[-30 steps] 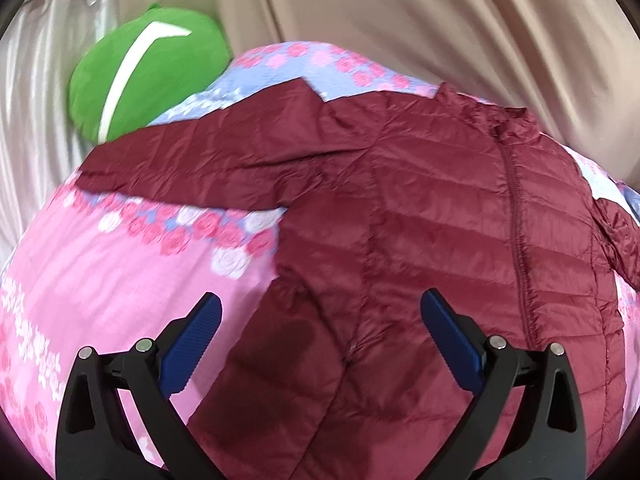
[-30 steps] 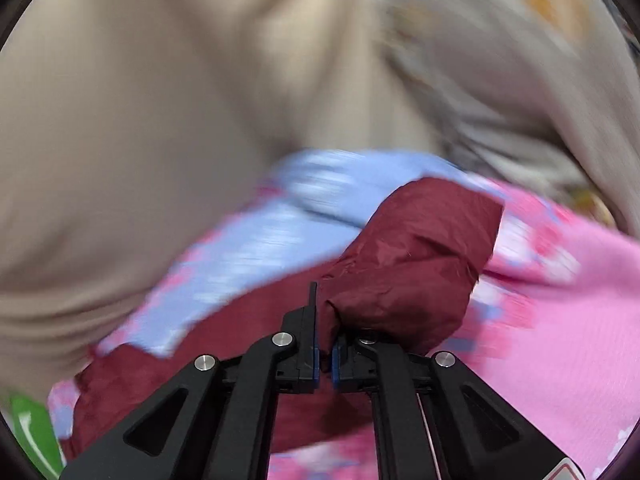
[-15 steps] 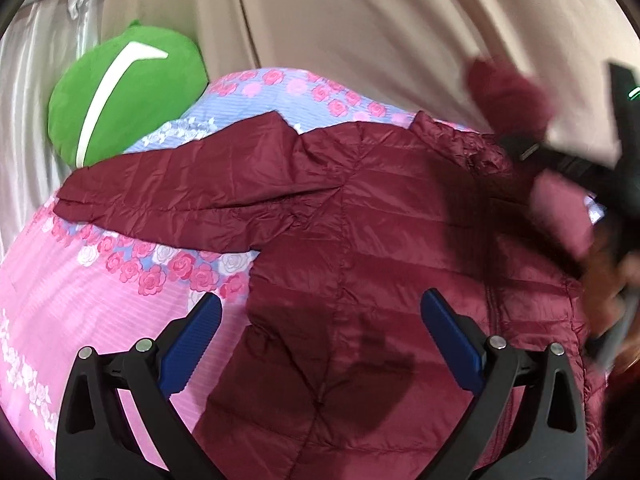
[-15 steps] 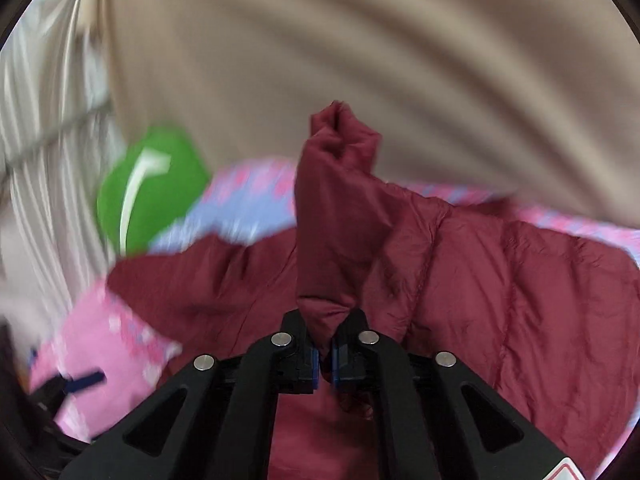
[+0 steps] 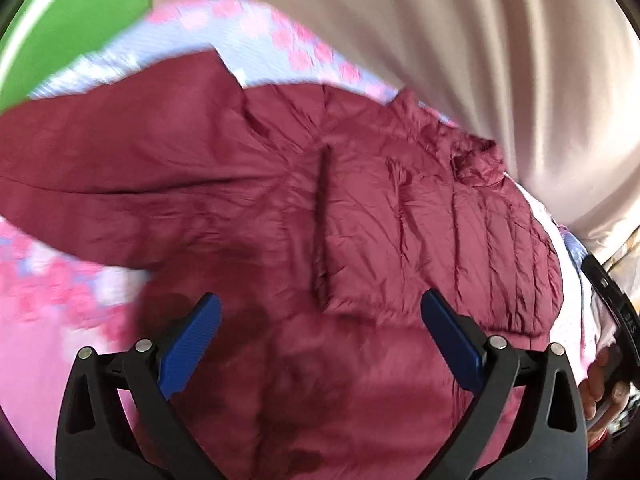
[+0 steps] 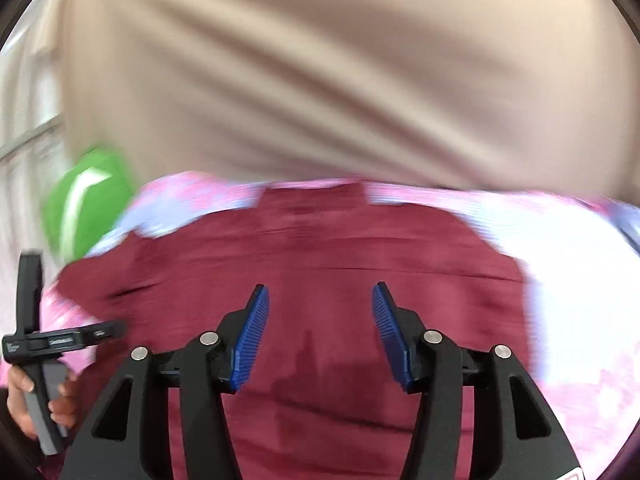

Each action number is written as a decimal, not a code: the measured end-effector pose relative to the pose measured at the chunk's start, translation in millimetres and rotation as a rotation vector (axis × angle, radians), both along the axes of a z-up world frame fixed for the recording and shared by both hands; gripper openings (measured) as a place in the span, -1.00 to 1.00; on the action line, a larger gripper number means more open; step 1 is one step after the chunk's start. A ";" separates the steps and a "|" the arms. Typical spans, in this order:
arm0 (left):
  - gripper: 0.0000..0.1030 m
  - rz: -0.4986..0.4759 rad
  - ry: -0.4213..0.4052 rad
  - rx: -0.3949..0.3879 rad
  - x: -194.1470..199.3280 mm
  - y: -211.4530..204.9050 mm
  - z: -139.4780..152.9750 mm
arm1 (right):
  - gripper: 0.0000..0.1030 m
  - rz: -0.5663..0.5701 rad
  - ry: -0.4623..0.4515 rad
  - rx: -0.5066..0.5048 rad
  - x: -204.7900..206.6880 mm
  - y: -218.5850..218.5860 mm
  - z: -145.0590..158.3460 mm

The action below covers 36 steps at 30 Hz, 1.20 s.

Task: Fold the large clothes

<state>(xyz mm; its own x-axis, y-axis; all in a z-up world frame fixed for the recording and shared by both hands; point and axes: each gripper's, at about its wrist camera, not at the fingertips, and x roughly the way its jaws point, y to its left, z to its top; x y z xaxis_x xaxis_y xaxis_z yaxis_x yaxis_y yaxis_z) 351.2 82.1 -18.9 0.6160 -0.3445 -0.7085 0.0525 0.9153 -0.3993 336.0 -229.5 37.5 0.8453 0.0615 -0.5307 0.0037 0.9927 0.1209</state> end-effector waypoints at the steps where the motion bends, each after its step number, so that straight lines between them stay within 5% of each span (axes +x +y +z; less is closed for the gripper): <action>1: 0.87 -0.005 0.018 0.000 10.4 -7.3 -5.7 | 0.03 -0.084 0.017 0.023 -0.6 -32.5 -0.5; 4: 0.14 -0.047 0.021 0.036 29.0 -26.6 -12.9 | 0.05 -0.217 0.037 0.084 -0.4 -90.6 -4.3; 6: -0.77 -0.086 0.027 0.042 37.2 -32.9 -14.4 | 0.07 -0.277 0.070 0.142 6.5 -125.3 -13.4; 7: -0.84 -0.093 0.026 0.031 39.1 -34.4 -13.0 | 0.07 -0.288 0.093 0.171 13.6 -138.1 -19.4; 13: -0.92 -0.061 -0.104 0.080 40.3 -26.1 17.2 | -0.02 -0.257 0.212 0.300 67.3 -154.4 -57.4; 15: -0.94 -0.051 -0.106 0.111 40.5 -21.0 15.1 | -0.69 -0.219 0.226 0.337 81.9 -148.9 -65.3; 18: -0.94 -0.025 -0.082 0.199 45.9 -21.3 -2.7 | -0.97 -0.171 0.091 0.313 70.3 -133.7 -42.0; 20: -0.94 -0.024 -0.072 0.231 50.8 -21.9 -17.4 | -0.98 -0.177 0.025 0.263 65.5 -132.9 -38.9; 23: -0.92 -0.038 -0.075 0.218 51.9 -27.0 -26.5 | -1.00 -0.254 0.206 0.195 86.1 -145.9 -80.7; 27: -0.89 -0.040 -0.095 0.270 51.4 -35.2 -28.2 | -1.00 -0.304 0.097 0.156 50.2 -136.9 -51.5; 30: -0.89 -0.033 -0.104 0.267 50.9 -34.9 -29.0 | -0.98 -0.206 0.025 0.137 17.3 -109.7 -27.1; 32: -0.89 -0.033 -0.109 0.279 49.4 -36.1 -28.7 | -0.98 -0.113 0.085 0.100 9.5 -88.1 -36.0; 36: -0.70 -0.046 -0.115 0.283 38.0 -37.4 -29.6 | -1.00 -0.149 0.287 -0.054 22.0 -80.7 -93.1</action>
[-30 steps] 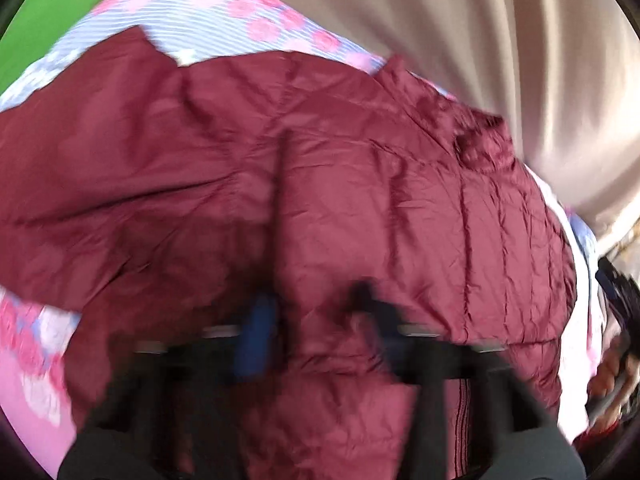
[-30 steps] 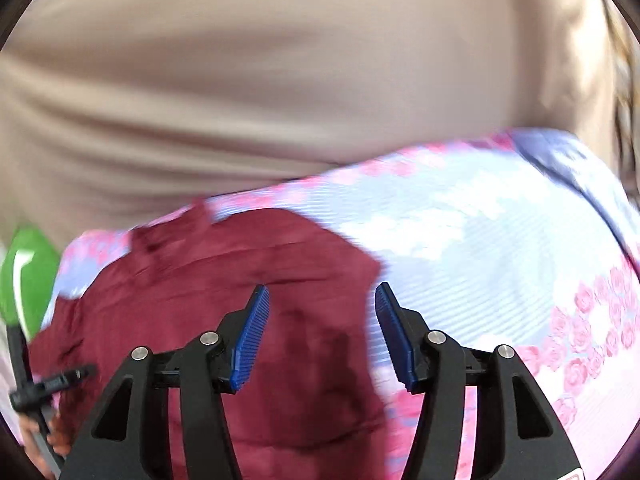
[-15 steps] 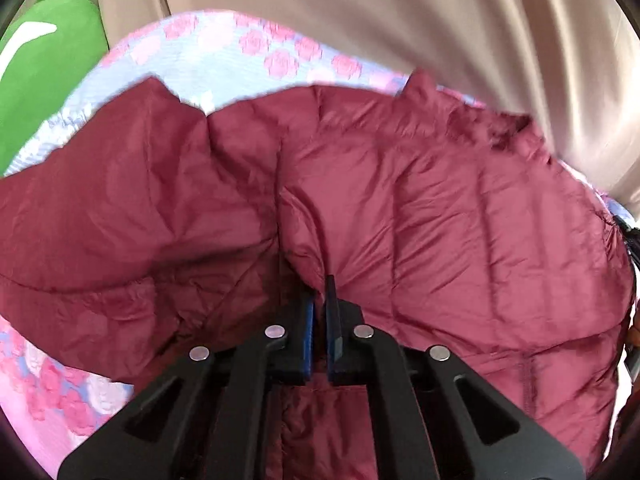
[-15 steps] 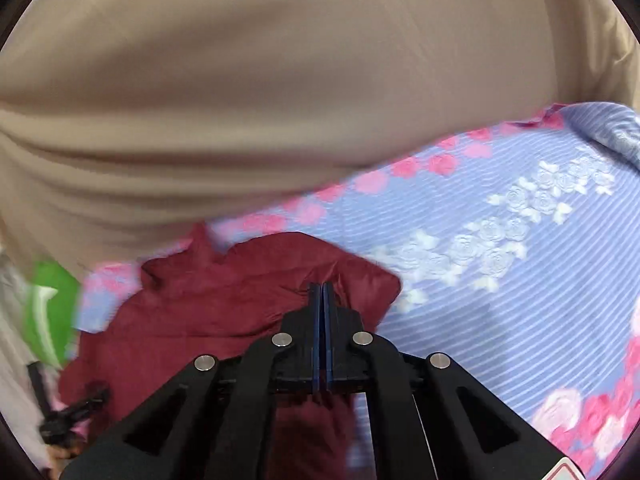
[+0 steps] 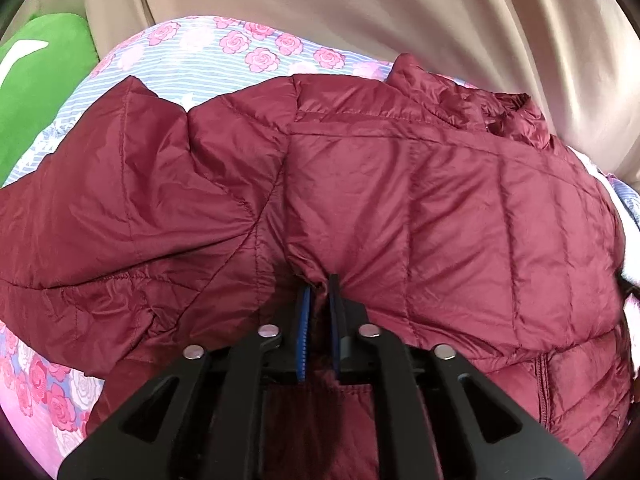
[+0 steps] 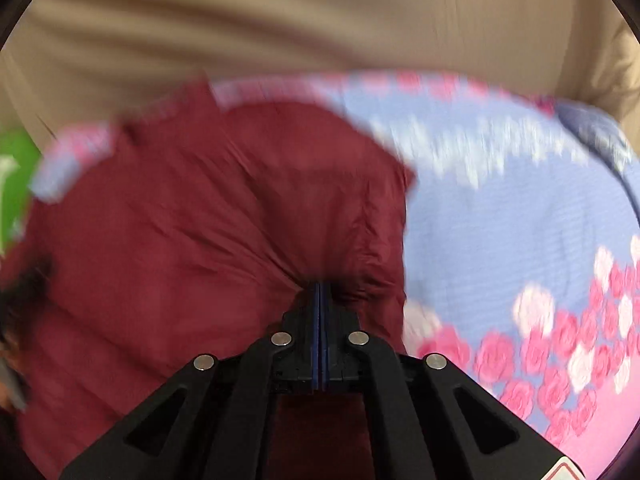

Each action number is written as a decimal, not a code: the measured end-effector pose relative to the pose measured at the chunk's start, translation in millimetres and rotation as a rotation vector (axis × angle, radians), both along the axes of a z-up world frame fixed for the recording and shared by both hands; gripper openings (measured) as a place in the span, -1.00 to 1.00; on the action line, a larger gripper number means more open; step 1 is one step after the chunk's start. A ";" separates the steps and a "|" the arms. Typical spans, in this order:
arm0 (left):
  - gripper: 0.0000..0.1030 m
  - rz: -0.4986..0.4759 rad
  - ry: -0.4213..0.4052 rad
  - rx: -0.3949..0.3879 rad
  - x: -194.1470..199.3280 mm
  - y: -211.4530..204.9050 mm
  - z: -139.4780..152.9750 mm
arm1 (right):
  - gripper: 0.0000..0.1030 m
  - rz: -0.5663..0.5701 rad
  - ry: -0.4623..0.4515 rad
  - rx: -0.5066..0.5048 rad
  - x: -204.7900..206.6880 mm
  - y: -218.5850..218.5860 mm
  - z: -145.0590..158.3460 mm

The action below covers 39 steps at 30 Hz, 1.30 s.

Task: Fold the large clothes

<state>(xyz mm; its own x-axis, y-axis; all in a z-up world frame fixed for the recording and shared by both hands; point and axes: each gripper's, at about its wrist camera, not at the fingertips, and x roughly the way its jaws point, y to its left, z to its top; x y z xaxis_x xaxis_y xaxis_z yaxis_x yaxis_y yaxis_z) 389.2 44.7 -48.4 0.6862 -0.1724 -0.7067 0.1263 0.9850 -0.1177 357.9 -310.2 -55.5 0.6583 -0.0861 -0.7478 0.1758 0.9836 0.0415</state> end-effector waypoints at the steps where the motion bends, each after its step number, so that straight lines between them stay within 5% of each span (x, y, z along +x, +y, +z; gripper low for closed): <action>1: -0.69 -0.005 0.001 0.000 0.4 -0.2 -0.7 | -1.00 -0.012 -0.001 0.014 -4.8 -6.2 -2.9; 4: -0.69 -0.002 0.000 0.023 4.2 -5.3 -2.2 | -0.98 -0.048 -0.055 0.070 -24.0 -7.0 19.4; 7: -0.69 -0.003 0.002 0.022 9.3 -8.5 -2.8 | -0.98 -0.026 -0.052 0.016 -33.9 1.6 18.7; 9: -0.48 -0.016 0.001 0.000 10.1 -7.3 -2.2 | -1.00 -0.044 0.055 -0.057 -20.6 -0.4 -5.6; 13: -0.20 0.025 -0.012 -0.099 -10.6 25.7 8.3 | -0.93 -0.081 0.040 -0.057 -46.0 9.0 14.3; 15: 0.66 0.091 -0.015 -0.163 -28.2 63.0 17.1 | -0.85 -0.047 0.020 -0.057 -69.8 20.9 28.2; 16: 0.78 0.126 -0.027 -0.180 -34.5 77.9 20.2 | -0.80 -0.029 0.012 -0.058 -83.8 28.6 32.8; 21: 0.78 0.403 -0.070 -0.231 -58.6 213.7 34.1 | -0.51 0.050 0.013 -0.010 -141.7 71.0 27.0; 26: 0.78 0.693 0.005 -0.349 -49.0 356.0 8.6 | -0.48 0.082 0.065 0.080 -178.0 97.7 3.8; 32: 0.63 0.868 -0.037 -0.567 -46.1 447.0 -18.4 | -0.28 0.070 0.053 0.026 -204.2 123.9 -8.8; 34: 0.33 0.845 -0.052 -0.591 -36.6 455.5 -17.8 | -0.27 0.060 0.043 0.006 -207.8 127.3 -10.9; 36: -0.47 0.815 -0.036 -0.601 -26.3 457.4 -16.8 | -0.25 0.051 0.037 0.002 -209.3 128.6 -12.9; 37: -0.70 0.798 -0.035 -0.609 -23.0 457.9 -14.6 | -0.24 0.047 0.032 -0.001 -210.8 128.5 -13.9; 39: -0.89 0.743 -0.068 -0.585 -15.0 445.3 2.3 | -0.18 0.044 0.022 -0.004 -210.3 129.5 -15.6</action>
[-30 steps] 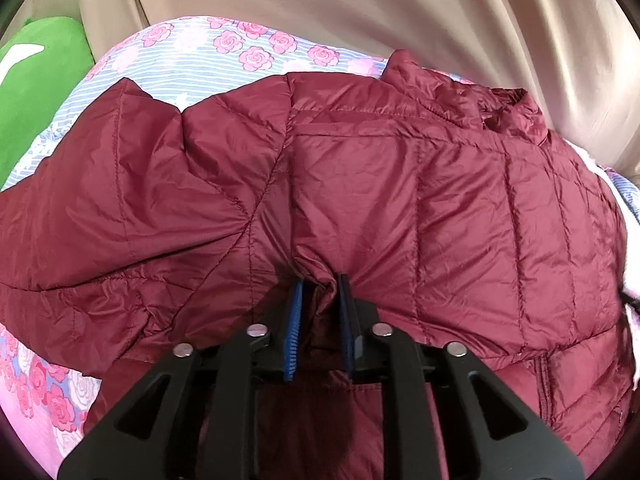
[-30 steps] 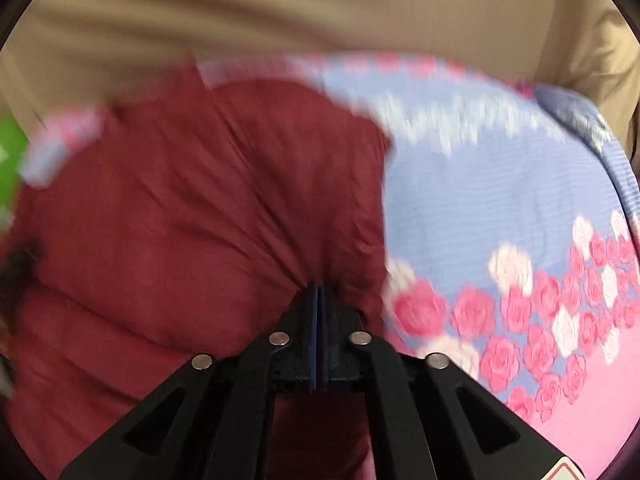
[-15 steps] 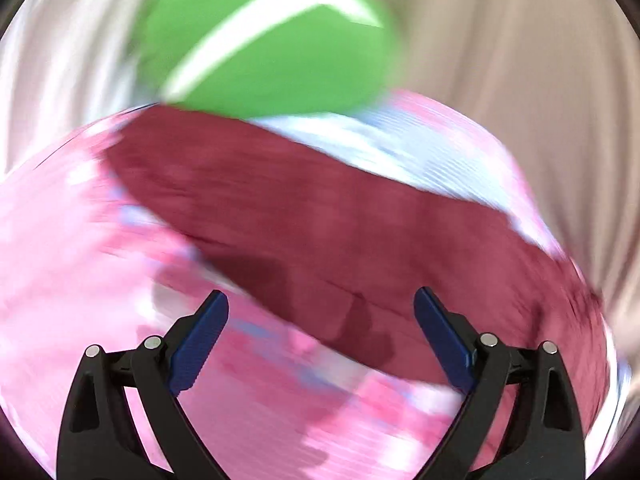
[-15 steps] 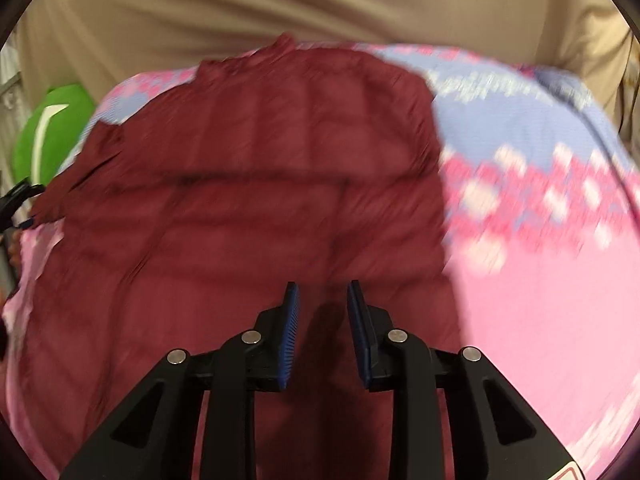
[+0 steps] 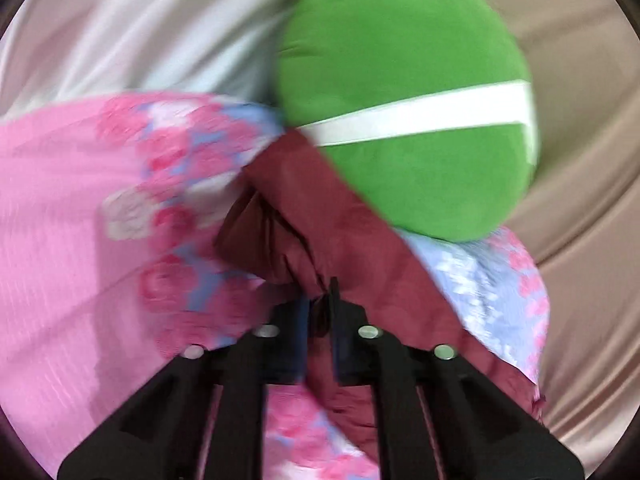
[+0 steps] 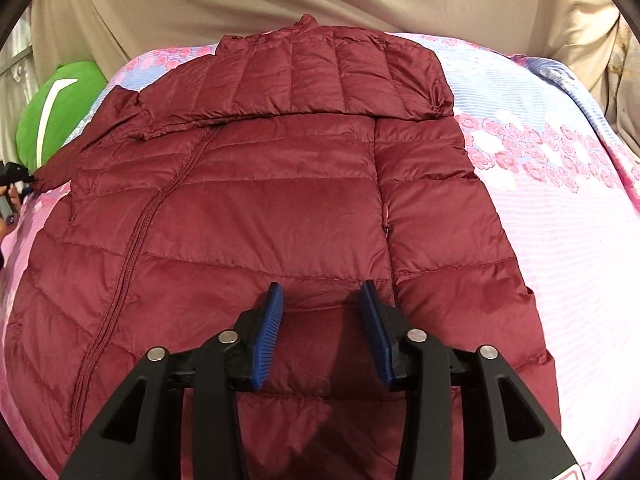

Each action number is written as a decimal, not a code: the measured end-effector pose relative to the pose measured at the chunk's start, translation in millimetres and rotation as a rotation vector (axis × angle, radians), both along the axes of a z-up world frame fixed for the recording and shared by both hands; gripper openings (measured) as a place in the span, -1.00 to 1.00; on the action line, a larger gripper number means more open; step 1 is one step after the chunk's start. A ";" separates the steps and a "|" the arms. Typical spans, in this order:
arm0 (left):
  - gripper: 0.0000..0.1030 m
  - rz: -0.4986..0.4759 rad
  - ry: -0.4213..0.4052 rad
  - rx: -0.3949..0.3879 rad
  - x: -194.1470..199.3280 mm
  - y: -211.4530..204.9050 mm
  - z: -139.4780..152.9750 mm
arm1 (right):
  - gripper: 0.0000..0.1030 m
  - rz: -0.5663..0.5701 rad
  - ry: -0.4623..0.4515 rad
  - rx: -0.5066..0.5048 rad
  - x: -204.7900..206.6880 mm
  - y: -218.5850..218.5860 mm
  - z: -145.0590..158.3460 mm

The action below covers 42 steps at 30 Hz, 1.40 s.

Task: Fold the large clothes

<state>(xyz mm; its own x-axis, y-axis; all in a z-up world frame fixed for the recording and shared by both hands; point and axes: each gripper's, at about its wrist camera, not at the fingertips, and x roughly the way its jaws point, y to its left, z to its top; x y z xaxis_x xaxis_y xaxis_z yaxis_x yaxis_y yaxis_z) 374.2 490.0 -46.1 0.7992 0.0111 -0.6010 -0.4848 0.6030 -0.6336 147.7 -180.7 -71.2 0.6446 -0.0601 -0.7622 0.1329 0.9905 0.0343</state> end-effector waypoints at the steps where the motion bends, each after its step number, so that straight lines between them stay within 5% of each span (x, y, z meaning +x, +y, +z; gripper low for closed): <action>1: -0.91 -0.028 -0.026 0.051 1.4 -12.4 16.2 | -0.17 -0.002 -0.005 -0.005 -0.5 0.9 -1.0; 5: -0.93 -0.208 -0.159 0.241 -2.3 -87.7 94.9 | -0.06 -0.004 -0.022 -0.012 -1.3 4.8 -3.5; 9: -0.93 -0.457 -0.312 0.375 -21.7 -206.9 171.8 | 0.03 0.002 -0.033 0.012 -1.5 3.8 -4.2; 12: -0.93 -0.658 -0.383 0.460 -40.9 -315.3 200.2 | 0.05 0.005 -0.039 0.026 -2.3 2.5 -4.0; 17: -0.92 -0.970 -0.336 0.457 -46.4 -483.1 165.8 | 0.08 0.009 -0.056 0.078 -4.8 -2.1 -3.4; 22: -0.88 -1.133 -0.060 0.406 -19.9 -597.9 45.7 | 0.10 0.011 -0.072 0.120 -8.7 -6.8 -2.7; 25: -0.88 -1.103 0.051 0.398 -14.3 -612.1 -3.4 | 0.14 0.014 -0.082 0.156 -10.8 -11.4 -2.5; 29: -0.86 -1.104 0.012 0.352 -18.6 -597.4 -4.0 | 0.17 0.001 -0.087 0.204 -13.2 -19.4 -1.0; 31: -0.68 -1.119 -0.036 0.310 -29.3 -576.6 16.2 | 0.17 -0.025 -0.075 0.229 -12.2 -25.3 3.7; 33: -0.14 -1.115 -0.078 0.322 -37.8 -547.8 28.3 | 0.18 -0.042 -0.064 0.241 -9.4 -31.9 12.0; 36: 0.35 -1.023 -0.125 0.354 -48.6 -489.9 45.6 | 0.27 -0.027 -0.108 0.282 -1.5 -46.0 38.9; 42: 0.40 -0.839 -0.030 0.197 -41.2 -379.2 24.8 | 0.37 -0.011 -0.114 0.311 48.5 -62.9 56.2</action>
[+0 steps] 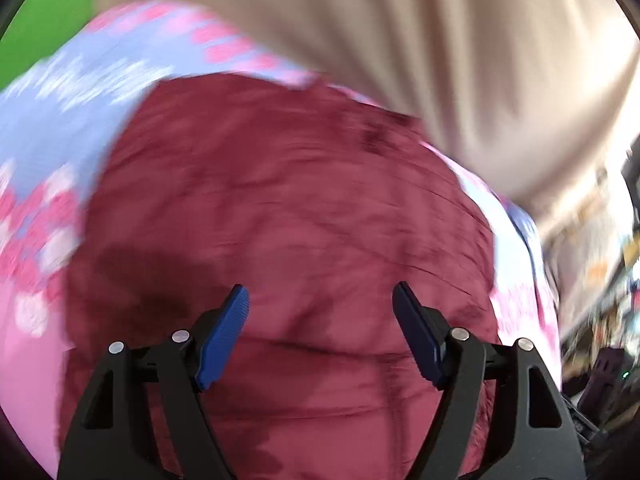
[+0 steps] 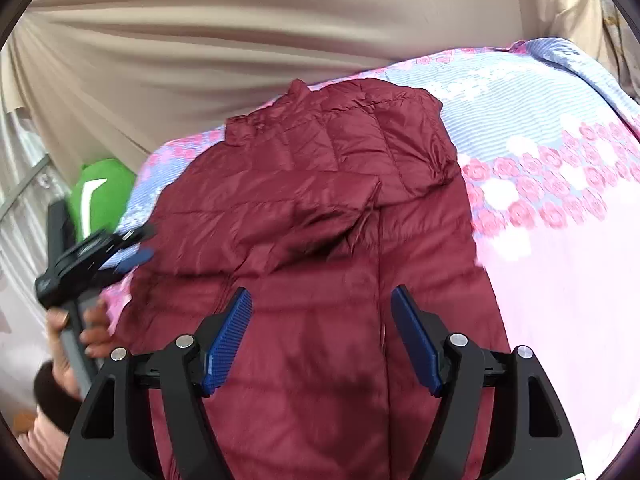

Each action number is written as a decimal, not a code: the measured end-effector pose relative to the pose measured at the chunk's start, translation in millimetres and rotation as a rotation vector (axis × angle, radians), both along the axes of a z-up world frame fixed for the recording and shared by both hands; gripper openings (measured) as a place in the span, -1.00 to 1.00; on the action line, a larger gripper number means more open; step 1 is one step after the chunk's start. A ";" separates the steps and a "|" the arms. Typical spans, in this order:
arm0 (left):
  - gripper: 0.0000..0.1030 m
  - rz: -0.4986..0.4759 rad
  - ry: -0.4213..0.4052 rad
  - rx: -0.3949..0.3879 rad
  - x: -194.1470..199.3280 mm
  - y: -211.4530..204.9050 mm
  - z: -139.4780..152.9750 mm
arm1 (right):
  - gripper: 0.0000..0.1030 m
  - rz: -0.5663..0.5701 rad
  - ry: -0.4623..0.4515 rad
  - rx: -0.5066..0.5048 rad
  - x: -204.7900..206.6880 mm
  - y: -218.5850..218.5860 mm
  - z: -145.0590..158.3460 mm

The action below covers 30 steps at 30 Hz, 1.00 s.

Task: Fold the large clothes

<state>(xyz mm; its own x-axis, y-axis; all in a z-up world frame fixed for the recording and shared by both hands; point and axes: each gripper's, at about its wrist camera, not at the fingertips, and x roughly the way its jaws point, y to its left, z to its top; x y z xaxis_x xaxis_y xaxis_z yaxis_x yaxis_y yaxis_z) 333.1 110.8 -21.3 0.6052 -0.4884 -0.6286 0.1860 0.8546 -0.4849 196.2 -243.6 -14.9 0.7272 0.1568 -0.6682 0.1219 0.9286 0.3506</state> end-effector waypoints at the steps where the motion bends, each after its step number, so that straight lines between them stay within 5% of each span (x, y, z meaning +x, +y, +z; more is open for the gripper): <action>1: 0.40 0.038 0.018 -0.001 3.9 7.8 -5.8 | 0.37 -0.004 0.021 0.000 12.8 -1.0 -4.8; 5: 0.39 0.159 0.090 -0.045 14.8 61.5 -30.9 | 0.37 -0.029 0.081 0.059 44.9 -6.9 -21.7; 12: 0.24 0.197 0.097 -0.055 23.5 79.9 -41.4 | 0.31 -0.033 0.138 0.189 89.8 -9.6 -35.8; 13: 0.19 0.202 0.102 -0.046 28.0 75.2 -42.6 | 0.20 -0.043 0.157 0.185 99.4 -8.5 -38.7; 15: -0.08 0.219 0.109 -0.027 31.5 69.9 -46.1 | -0.84 -0.040 0.182 0.155 113.6 -3.0 -38.3; 16: -0.17 0.230 0.105 -0.009 32.3 69.7 -46.1 | -0.90 -0.024 0.185 0.127 120.2 1.0 -33.4; 18: -0.51 0.239 0.090 0.021 35.9 61.9 -42.9 | -0.92 -0.002 0.073 0.029 126.3 10.9 2.7; 20: -0.72 0.233 0.074 0.043 38.7 56.2 -39.5 | -0.93 0.056 -0.136 -0.045 114.9 24.2 53.0; 22: -0.76 0.234 0.061 0.083 41.3 50.0 -38.1 | -0.94 0.124 -0.342 -0.055 96.5 30.6 90.1; 23: -0.77 0.235 0.056 0.102 43.3 45.9 -38.8 | -0.94 0.130 -0.369 -0.063 97.9 28.8 93.1; 25: -0.78 0.242 0.052 0.134 47.3 36.0 -41.7 | -0.94 0.057 -0.271 -0.121 123.6 15.9 71.5; 28: -0.77 0.241 0.025 0.179 49.9 25.8 -49.2 | -0.94 -0.073 0.110 -0.148 184.4 -21.5 -23.7; 30: -0.77 0.251 0.006 0.215 48.4 21.0 -49.6 | -0.94 -0.077 0.096 -0.069 182.9 -32.5 -37.8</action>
<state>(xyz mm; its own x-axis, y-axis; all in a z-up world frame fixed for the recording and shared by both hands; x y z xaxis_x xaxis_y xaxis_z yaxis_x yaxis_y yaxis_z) 381.4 131.8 -70.9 0.6860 -0.1803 -0.7049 -0.0454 0.9563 -0.2889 379.1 -276.2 -52.7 0.6677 0.0544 -0.7424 0.2237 0.9365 0.2699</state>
